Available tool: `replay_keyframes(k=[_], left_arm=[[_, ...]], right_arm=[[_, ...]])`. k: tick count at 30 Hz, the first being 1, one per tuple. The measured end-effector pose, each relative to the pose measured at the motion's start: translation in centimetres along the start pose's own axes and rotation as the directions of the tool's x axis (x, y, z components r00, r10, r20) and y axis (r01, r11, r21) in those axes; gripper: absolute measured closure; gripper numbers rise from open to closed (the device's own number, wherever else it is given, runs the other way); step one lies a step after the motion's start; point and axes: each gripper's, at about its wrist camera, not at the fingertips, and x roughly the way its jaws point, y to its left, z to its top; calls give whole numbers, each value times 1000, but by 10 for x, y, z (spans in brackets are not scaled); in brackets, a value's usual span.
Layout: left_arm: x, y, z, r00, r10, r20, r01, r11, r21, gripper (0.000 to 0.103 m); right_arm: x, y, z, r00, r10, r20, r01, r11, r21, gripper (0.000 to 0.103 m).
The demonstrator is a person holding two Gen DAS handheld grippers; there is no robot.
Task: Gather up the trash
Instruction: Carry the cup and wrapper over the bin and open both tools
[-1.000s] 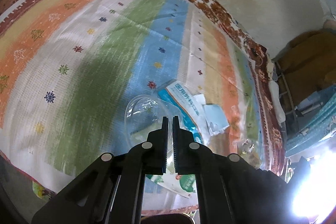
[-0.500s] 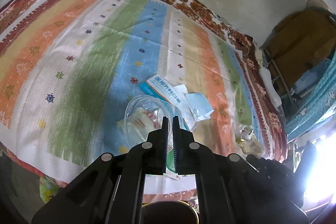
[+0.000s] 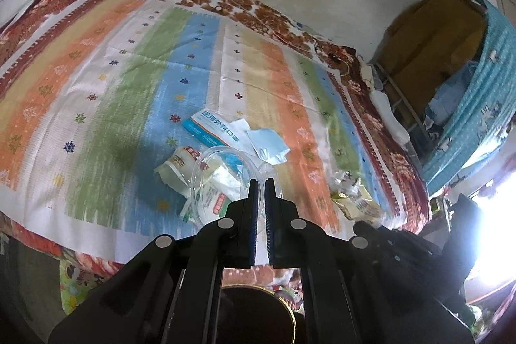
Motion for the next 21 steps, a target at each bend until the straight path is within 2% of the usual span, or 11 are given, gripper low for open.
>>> replay_keyframes(k=[12,21], left_arm=[[-20,-20,-32,999,-29,12,29,998,58,99],[-27,-30,-63,1000,5,-5,-5,994,106,99]], right_arm=[[-25,9,-28,999,-3,36,3,1000,12,89],[-38,18,-52,999,-16,48,15,1000,19,89]])
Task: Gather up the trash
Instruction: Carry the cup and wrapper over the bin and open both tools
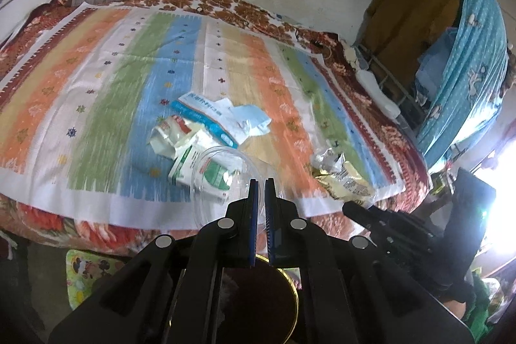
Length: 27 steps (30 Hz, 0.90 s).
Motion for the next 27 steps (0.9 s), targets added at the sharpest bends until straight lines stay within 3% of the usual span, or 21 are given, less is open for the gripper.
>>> replay_keyframes(k=[9,22,27], left_arm=[[-10,-6,-28,1000,-13,-21,13,1000,-4,99],[-5,-12,-77,993,36,-113,-36,999,3,99],[3,-17,-94,984,108,-143,-104,994,37,99]], right_arm=[[1,9,-28,998,9,-54,-10,1000,-9,89],[1,22,-69,993,-9,-119,7,1000,-16,89],[6,23,-86,986,-28,-164,28,1000,-2,89]])
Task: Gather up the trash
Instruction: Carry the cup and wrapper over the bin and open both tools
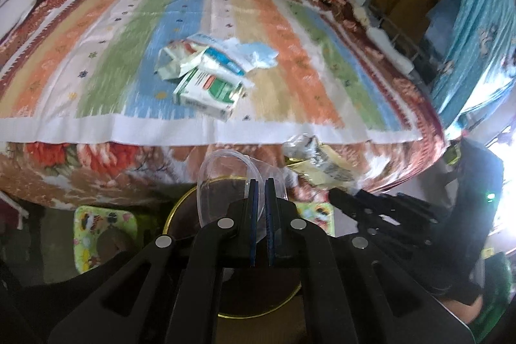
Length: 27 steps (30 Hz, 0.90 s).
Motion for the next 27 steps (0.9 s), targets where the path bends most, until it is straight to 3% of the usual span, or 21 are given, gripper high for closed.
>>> replay_keyframes(k=[13,21,25,27], left_arm=[[26,18,-11,992,54,-115,-64,994,-84,99],[44,25,-13,983,26,-182,-50,990,-131,99],[45,24,-12,984,17,-176,-41,990,-135,99],[44,25,-11,985,9,-172,-34,989,-142,99]], right_arm=[[43,3,-25,982,-11,-191,18,999,35,89],[62,0,-29,965,33,-259,-10,996,89,89],[68,-5,-30,962,23,-272,11,992,123,86],[70,-7,-30,961,23,-276,15,991,135,78]])
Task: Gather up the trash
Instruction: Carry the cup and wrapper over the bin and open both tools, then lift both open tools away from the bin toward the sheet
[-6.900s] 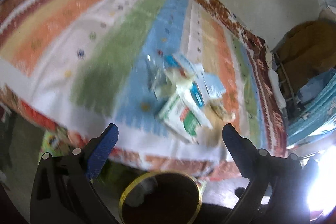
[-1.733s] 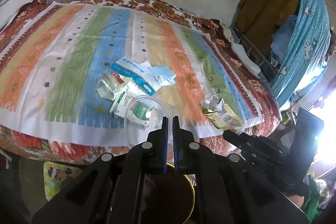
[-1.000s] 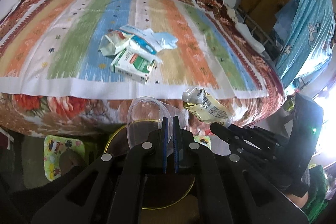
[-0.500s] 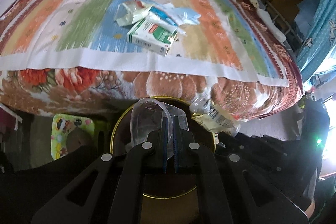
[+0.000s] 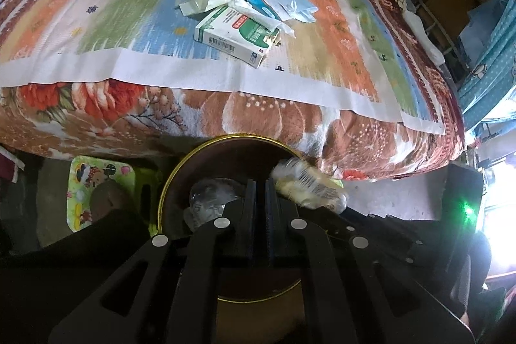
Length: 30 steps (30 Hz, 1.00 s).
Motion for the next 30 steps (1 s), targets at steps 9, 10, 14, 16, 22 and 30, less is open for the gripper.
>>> replay_keyframes(k=[9,10,14,16,22,30], left_arm=[[-13,8,7,999,-36,39,38,998,-44,78],[-14,8,7,998,-39,44,41,998,-42,73],[-20,10,10,997,-40,63,43,998,-43,70],[-26,15,13,995,-63,77,68,996,-63,64],[-49,33,19,983,-100,157,120,985,-123,46],[-55,31,29,984,-52,173,70,993,-95,37]], right_arm=[[-6,2,1,1000,15,25,-15,1000,-9,62],[-7,4,1,999,16,30,-16,1000,-16,60],[-15,9,2,998,15,66,-13,999,-44,53],[-20,9,3,996,24,81,-20,999,-45,52],[-42,23,4,984,19,178,4,992,-129,38],[-62,33,13,968,44,248,5,981,-196,28]])
